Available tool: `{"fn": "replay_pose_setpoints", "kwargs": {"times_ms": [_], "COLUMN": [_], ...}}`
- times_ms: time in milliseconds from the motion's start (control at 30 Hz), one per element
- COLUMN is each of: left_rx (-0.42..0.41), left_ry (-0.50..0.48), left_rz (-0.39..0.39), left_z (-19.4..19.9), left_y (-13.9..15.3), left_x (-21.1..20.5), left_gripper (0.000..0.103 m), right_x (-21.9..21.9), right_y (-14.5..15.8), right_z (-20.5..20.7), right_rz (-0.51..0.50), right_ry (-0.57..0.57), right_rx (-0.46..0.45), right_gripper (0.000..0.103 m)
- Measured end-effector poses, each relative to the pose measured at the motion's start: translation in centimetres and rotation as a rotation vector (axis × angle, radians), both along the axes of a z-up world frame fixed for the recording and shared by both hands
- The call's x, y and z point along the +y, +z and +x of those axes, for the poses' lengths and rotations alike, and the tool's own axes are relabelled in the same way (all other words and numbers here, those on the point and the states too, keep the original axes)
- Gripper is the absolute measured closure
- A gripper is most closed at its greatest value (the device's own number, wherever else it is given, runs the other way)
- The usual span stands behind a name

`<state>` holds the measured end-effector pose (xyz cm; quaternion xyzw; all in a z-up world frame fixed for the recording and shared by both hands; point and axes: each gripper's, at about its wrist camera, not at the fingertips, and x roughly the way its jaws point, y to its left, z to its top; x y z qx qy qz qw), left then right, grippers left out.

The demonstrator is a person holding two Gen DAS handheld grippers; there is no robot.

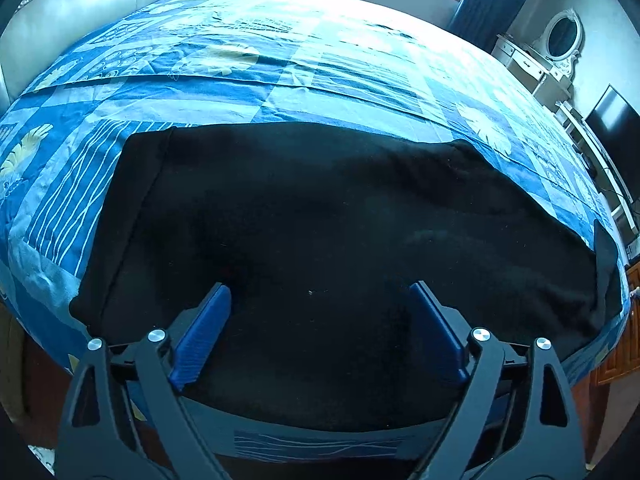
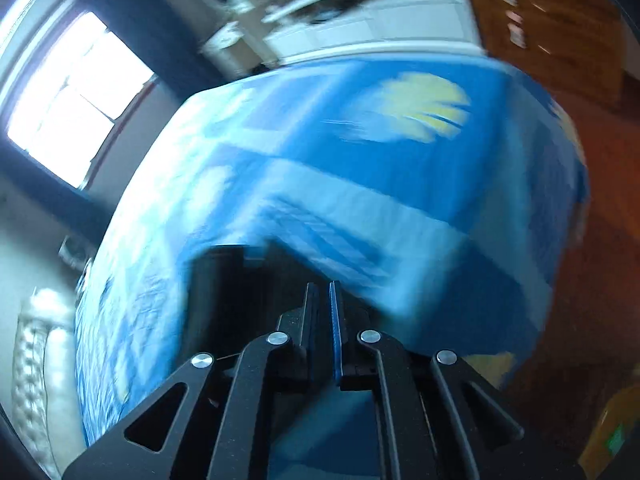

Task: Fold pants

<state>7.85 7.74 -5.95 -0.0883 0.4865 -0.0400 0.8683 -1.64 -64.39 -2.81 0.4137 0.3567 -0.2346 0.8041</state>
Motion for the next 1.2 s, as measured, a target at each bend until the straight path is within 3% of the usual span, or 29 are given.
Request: {"fn": "replay_pose_setpoints", "kwargs": {"times_ms": [67,200,333,467,533,633,700,867,933,1200], "left_rx": [0.001,0.007,0.014,0.017,0.018,0.021,0.022,0.025,0.026,0.034], "left_ry": [0.005,0.009,0.012,0.013,0.015,0.02,0.025,0.035,0.035,0.049], "left_rz": [-0.011,-0.026,-0.031,-0.043,-0.053,-0.069,-0.084,-0.106,-0.104,-0.11], "left_z": [0.0,0.0,-0.1,-0.1,-0.1,0.0,0.0,0.0,0.0,-0.1], "left_y": [0.0,-0.1,-0.2,-0.2,-0.2,-0.2,-0.2,-0.2,-0.2,-0.2], "left_x": [0.1,0.3,0.3,0.4,0.5,0.7,0.8,1.1,1.1,1.2], "left_gripper": [0.011,0.011,0.01,0.008,0.007,0.007,0.007,0.007,0.007,0.007], "right_x": [2.0,6.5,9.0,9.6,9.7,9.8,9.6,8.9,8.4,6.3], "right_y": [0.8,0.1,-2.4,-4.5,-5.3,-6.0,-6.3,-6.1,-5.4,0.4], "right_z": [3.5,12.2,18.3,21.0,21.5,21.7,21.6,20.7,19.7,13.0], "right_rz": [-0.002,-0.029,-0.073,-0.134,-0.146,-0.18,-0.179,-0.176,-0.129,-0.059], "right_ry": [0.069,0.206,0.2,0.152,0.136,0.119,0.11,0.124,0.116,0.131], "right_rx": [-0.009,0.076,0.243,0.381,0.428,0.468,0.467,0.451,0.393,0.079], "right_gripper": [0.069,0.068,0.068,0.068,0.063,0.063,0.065,0.09,0.094,0.095]}}
